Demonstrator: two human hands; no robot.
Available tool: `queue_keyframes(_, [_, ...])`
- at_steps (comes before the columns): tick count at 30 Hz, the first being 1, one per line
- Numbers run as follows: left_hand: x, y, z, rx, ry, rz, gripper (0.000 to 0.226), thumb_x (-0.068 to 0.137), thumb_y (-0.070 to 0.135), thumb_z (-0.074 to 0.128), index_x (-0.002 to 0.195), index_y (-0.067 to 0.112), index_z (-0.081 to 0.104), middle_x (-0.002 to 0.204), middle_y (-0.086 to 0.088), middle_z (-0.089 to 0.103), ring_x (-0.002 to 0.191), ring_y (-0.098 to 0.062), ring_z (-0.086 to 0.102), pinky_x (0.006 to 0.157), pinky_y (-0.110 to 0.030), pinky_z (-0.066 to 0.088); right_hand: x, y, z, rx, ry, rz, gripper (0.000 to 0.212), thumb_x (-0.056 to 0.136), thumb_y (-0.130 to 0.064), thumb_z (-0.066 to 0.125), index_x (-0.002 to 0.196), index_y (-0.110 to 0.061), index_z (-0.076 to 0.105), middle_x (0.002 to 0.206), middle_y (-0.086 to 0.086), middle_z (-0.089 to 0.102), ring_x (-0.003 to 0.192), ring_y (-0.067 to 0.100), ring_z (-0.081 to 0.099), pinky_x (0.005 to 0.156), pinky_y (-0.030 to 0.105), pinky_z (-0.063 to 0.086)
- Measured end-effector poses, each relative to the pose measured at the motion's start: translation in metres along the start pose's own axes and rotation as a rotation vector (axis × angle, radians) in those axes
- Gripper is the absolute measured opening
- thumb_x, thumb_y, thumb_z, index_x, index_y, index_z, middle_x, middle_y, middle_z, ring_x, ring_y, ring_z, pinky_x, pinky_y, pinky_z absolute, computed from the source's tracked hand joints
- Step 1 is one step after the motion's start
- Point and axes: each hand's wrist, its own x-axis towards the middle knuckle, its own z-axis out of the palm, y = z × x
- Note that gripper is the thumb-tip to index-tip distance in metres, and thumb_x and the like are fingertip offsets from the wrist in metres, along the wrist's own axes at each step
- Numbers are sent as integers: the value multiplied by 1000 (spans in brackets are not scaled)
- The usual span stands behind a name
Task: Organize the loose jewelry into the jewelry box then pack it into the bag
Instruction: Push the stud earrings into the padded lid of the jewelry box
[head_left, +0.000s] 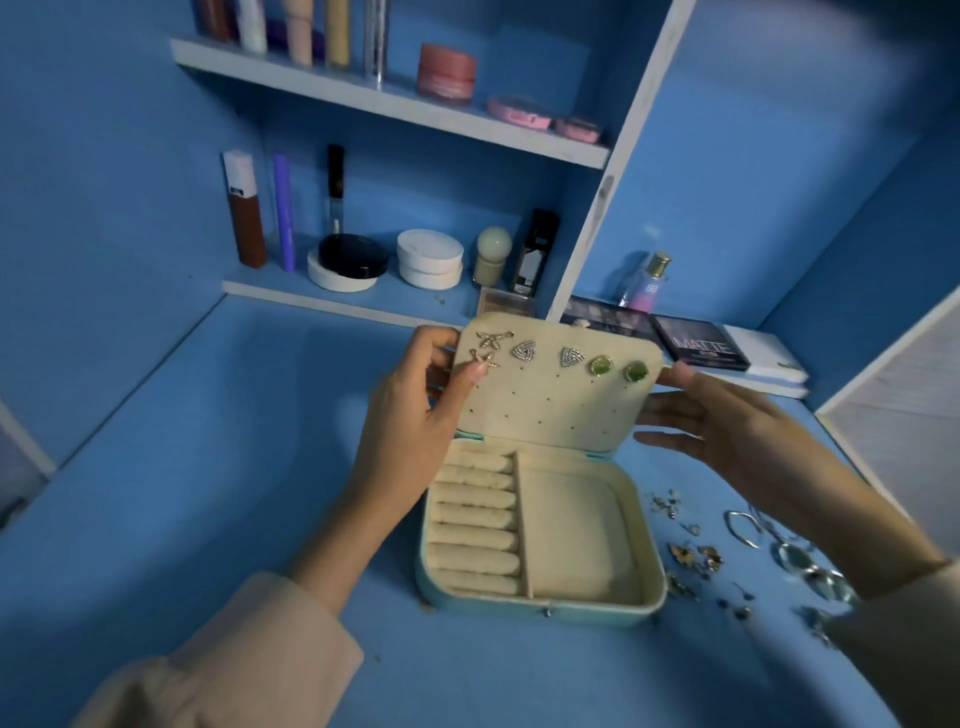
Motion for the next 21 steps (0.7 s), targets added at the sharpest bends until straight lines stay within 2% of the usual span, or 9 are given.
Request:
queue_keyframes(2, [-1, -3, 2, -19, -2, -10, 19, 89, 32, 61, 101, 19, 53, 86, 11, 66, 74, -1, 60, 63, -10, 42, -8, 3, -1, -87, 13, 20, 75, 54, -63, 77, 113, -18, 66, 104, 11, 71, 98, 24, 67, 84, 31, 55])
queue_keyframes(3, [-2, -5, 3, -35, -14, -12, 23, 88, 37, 60, 103, 22, 52, 87, 12, 67, 75, 0, 61, 64, -11, 43, -13, 4, -3, -136, 43, 29, 66, 63, -55, 75, 116, -18, 63, 102, 10, 71, 95, 23, 67, 82, 31, 56])
queue_keyframes(5, [-3, -7, 3, -46, -44, -19, 29, 85, 43, 56, 108, 27, 48, 90, 11, 68, 78, -2, 63, 66, -16, 47, -19, 5, -5, -261, 106, 31, 32, 83, -27, 65, 113, -16, 62, 96, 10, 71, 90, 24, 67, 78, 30, 57])
queue_keyframes(7, [-4, -10, 2, -14, -67, -30, 33, 83, 39, 58, 112, 29, 45, 92, 8, 68, 81, -5, 64, 72, -24, 51, -25, 9, -11, -446, 113, 1, 15, 89, -12, 59, 102, -17, 65, 88, 10, 69, 83, 22, 65, 70, 26, 53])
queue_keyframes(10, [-5, -12, 3, 34, -53, -31, 39, 82, 29, 57, 118, 26, 44, 92, 0, 68, 83, -15, 63, 77, -40, 52, -34, 13, -21, -775, 52, -75, 13, 85, -12, 65, 82, -24, 67, 76, -1, 68, 71, 11, 61, 61, 16, 46])
queue_keyframes(13, [-5, -11, 4, 45, -54, -23, 39, 81, 28, 56, 117, 30, 40, 89, -3, 67, 82, -20, 63, 77, -45, 51, -43, 14, -25, -969, -84, -66, 15, 85, -13, 66, 79, -27, 66, 75, -6, 68, 69, 3, 59, 62, 12, 44])
queue_keyframes(17, [-4, -11, 4, 55, -44, -18, 39, 80, 27, 57, 114, 33, 39, 81, 4, 64, 77, -20, 62, 75, -43, 51, -52, 15, -27, -1103, -188, -97, 14, 83, -11, 65, 83, -24, 69, 74, -13, 66, 70, 2, 58, 62, 7, 39])
queue_keyframes(19, [-4, -11, 4, 62, -43, -5, 39, 80, 26, 57, 114, 31, 39, 80, 8, 63, 75, -19, 61, 74, -40, 52, -54, 16, -27, -1143, -199, -98, 14, 82, -9, 64, 84, -22, 70, 72, -14, 65, 71, 1, 57, 63, 5, 37])
queue_keyframes(21, [-4, -11, 4, 58, -48, -6, 39, 81, 24, 59, 114, 32, 39, 82, 6, 64, 77, -21, 62, 74, -41, 51, -55, 17, -27, -1182, -189, -95, 13, 82, -11, 64, 84, -22, 70, 73, -12, 64, 76, 3, 56, 64, 6, 37])
